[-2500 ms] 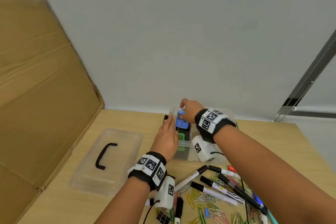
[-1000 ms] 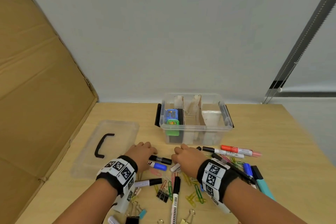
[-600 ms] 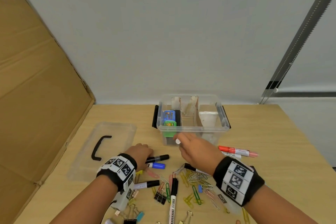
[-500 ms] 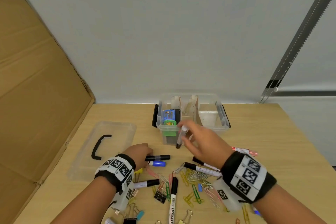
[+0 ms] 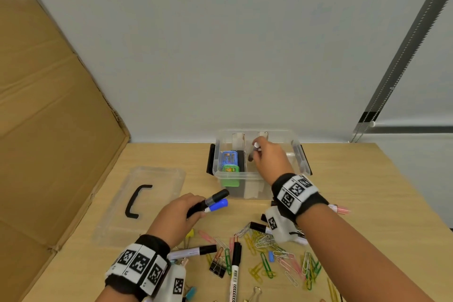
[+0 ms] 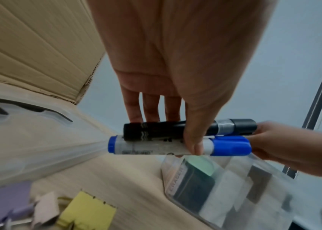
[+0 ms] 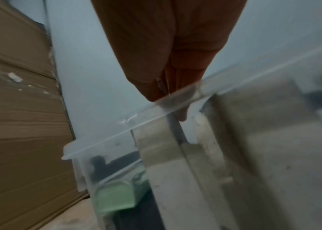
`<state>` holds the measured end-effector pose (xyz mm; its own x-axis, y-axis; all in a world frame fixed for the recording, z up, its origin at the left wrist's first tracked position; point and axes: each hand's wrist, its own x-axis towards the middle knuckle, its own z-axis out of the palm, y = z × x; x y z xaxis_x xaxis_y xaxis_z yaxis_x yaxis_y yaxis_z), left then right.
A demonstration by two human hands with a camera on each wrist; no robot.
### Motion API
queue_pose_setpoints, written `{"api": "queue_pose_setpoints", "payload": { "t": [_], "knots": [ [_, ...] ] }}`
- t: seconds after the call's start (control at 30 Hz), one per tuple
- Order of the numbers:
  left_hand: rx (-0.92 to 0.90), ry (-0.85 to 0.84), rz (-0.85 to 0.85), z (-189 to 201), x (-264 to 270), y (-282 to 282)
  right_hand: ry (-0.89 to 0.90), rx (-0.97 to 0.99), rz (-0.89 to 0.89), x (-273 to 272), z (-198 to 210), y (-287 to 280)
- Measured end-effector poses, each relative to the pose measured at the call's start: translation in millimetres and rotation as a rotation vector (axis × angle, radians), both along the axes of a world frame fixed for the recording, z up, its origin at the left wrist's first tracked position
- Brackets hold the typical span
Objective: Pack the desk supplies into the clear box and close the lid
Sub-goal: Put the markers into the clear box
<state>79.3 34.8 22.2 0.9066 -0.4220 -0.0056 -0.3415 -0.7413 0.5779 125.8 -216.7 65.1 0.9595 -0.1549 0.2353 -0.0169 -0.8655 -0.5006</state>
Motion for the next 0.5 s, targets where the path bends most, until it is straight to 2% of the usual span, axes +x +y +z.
{"api": "queue_pose_setpoints", "payload": {
  "t": [0.1, 0.17, 0.37, 0.43, 0.5],
  "knots": [
    [-0.075, -0.012, 0.034, 3, -3, 4, 0.266, 0.010, 0.061, 10, -6, 6],
    [-0.129, -0.004, 0.059, 4, -5, 9, 0.318, 0.029, 0.135, 6, -7, 5],
    [-0.397, 0.069, 0.138, 16, -8, 5, -0.137, 0.107, 0.181, -40, 1, 2],
    [-0.505, 0.084, 0.126, 25, -7, -8, -0.162, 0.066, 0.294, -60, -2, 11],
    [-0.639, 0.114, 0.108, 35, -9, -24, -0.101, 0.039, 0.432, -76, -10, 22]
  ]
}}
